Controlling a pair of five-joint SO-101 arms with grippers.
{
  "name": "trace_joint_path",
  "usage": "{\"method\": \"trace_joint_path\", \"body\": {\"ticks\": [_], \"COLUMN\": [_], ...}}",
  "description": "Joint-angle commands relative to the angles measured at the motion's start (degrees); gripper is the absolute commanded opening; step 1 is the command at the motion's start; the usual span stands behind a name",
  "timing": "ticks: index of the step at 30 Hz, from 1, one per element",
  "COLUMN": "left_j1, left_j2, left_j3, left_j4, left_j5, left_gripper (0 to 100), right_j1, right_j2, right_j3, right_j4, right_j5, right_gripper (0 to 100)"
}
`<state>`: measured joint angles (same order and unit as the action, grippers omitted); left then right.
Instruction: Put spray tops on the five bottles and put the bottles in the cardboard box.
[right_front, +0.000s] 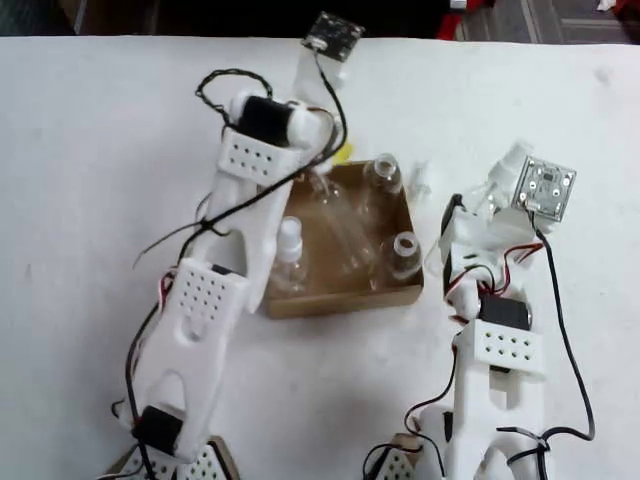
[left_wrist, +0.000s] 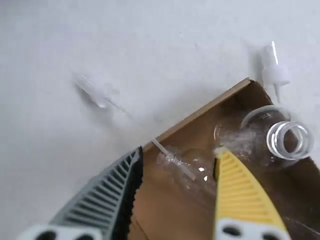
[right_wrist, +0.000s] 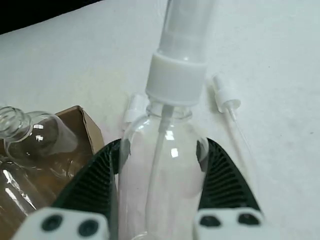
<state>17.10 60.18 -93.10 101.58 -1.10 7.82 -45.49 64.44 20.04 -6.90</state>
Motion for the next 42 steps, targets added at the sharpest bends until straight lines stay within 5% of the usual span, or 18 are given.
{"method": "trace_joint_path", "body": {"ticks": [1,14,36,42], "left_j1": [0.84,0.57,1.98,1.63], "left_j2": [-4.35,-4.70,0.75,0.84], "left_j3": [1.05,12.57,13.10,13.10], "left_j4": [0.79,0.88,-2.11,-4.75], "left_j5": [11.08,13.63,13.36,13.19], "left_gripper": [22,21,21,8], "right_j1": [-0.22,-0.22,-0.22,-0.22], "right_j2": [-1.36,-1.36,-1.36,-1.36], "right_j3": [-0.35,-0.35,-0.35,-0.35], "right_j4": [-1.36,-1.27,-1.36,-1.36], "right_j5": [0.79,0.79,0.79,0.79], "right_gripper": [1.8,1.8,1.8,1.8]}}
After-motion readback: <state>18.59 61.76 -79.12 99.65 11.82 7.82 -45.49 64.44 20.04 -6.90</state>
